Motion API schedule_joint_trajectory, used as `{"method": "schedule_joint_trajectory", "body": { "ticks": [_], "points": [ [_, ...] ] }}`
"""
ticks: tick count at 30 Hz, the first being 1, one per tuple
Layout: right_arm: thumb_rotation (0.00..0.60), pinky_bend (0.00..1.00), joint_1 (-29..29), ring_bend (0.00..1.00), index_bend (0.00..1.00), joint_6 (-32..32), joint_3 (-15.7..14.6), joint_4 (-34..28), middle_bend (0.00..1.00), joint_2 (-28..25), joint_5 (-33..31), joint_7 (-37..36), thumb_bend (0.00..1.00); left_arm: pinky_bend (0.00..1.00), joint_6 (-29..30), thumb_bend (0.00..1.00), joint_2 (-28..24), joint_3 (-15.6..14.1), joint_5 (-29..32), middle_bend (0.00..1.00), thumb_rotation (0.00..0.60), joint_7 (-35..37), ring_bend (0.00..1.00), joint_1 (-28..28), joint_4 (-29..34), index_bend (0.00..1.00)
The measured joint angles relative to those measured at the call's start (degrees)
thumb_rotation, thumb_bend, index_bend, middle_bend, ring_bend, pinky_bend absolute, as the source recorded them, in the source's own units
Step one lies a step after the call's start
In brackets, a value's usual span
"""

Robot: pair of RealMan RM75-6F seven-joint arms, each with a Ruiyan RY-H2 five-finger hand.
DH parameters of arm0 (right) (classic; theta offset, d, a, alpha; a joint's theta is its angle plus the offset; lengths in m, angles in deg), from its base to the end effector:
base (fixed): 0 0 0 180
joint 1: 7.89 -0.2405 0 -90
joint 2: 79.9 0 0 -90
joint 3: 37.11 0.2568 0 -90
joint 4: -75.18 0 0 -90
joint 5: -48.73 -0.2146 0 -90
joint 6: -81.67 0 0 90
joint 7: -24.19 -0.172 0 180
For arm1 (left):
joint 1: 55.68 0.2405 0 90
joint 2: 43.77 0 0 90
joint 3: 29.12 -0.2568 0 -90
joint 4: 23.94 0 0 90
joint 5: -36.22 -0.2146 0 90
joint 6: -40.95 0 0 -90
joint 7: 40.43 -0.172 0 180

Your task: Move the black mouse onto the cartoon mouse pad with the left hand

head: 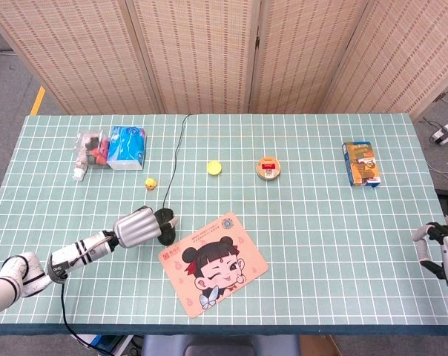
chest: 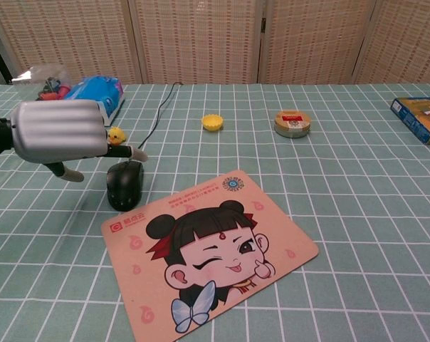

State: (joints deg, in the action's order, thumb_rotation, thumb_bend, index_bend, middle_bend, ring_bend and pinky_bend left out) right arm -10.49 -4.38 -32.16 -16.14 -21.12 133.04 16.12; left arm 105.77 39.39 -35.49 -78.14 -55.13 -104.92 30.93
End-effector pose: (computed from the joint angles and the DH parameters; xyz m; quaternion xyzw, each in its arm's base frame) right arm -0.3302 -0.2049 0.1991 0.5590 -0.3950 0.4024 0.6079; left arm -0.1782 0.3763 0.0002 -0.8949 0.1609 -0.2547 0.3293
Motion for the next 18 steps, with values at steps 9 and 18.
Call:
{"method": "schedule_joint_trajectory", "body": {
  "ticks": [9,18],
  "points": [
    [0.6,0.6,-0.05,0.45,0.51,0.34,0.14,0.26,0.47,-0.17,-0.28,-0.72,0.31,1.0,-2.96,0.11,0.17,-0.32,1.58,1.0,0.6,-3.35,1.0,-0.98,2.05,0.21],
    [0.6,0.6,0.06,0.45,0.51,0.23,0.18,0.43,0.47,-0.32,-0.24,-1.42,0.31,1.0,-5.27,0.11,0.37,-0.08,2.86,1.0,0.6,-6.59,1.0,-1.82,4.65,0.24]
  ]
}}
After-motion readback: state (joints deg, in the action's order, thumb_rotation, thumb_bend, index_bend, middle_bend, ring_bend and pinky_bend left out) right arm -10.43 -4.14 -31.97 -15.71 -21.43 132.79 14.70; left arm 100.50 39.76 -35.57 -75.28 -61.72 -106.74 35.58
